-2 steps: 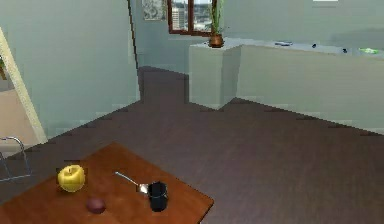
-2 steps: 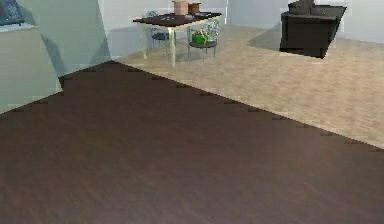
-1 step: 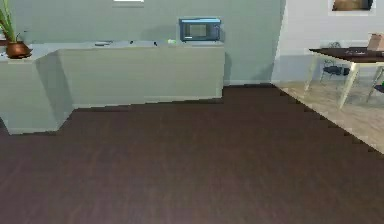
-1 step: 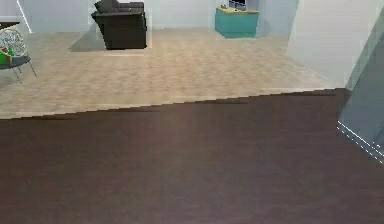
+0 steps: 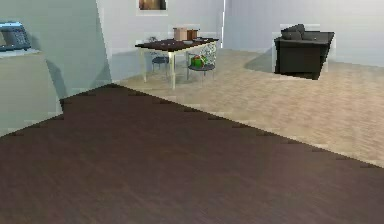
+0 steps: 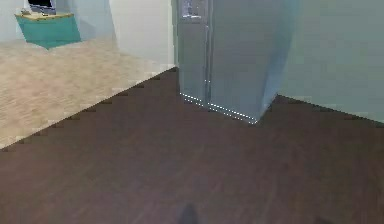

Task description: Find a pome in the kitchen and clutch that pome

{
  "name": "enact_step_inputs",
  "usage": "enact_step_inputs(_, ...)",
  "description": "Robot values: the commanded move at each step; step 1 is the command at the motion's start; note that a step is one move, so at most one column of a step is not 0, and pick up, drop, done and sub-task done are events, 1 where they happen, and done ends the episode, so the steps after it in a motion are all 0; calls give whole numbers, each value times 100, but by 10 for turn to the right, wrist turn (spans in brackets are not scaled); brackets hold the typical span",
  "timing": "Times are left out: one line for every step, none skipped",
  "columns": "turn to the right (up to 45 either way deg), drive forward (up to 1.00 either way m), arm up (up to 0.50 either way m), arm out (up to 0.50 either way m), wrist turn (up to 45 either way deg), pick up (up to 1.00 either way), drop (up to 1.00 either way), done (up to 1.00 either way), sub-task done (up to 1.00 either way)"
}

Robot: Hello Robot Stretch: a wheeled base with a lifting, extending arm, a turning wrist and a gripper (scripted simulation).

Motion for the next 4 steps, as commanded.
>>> enact_step_inputs(330, 0, 0, 0, 0, 0, 0, 0, 0)
enact_step_inputs(0, 15, 0, 0, 0, 0, 0, 0, 0)
enact_step_inputs(-450, 0, 0, 0, 0, 0, 0, 0, 0)
enact_step_inputs(-390, 0, 0, 0, 0, 0, 0, 0, 0)
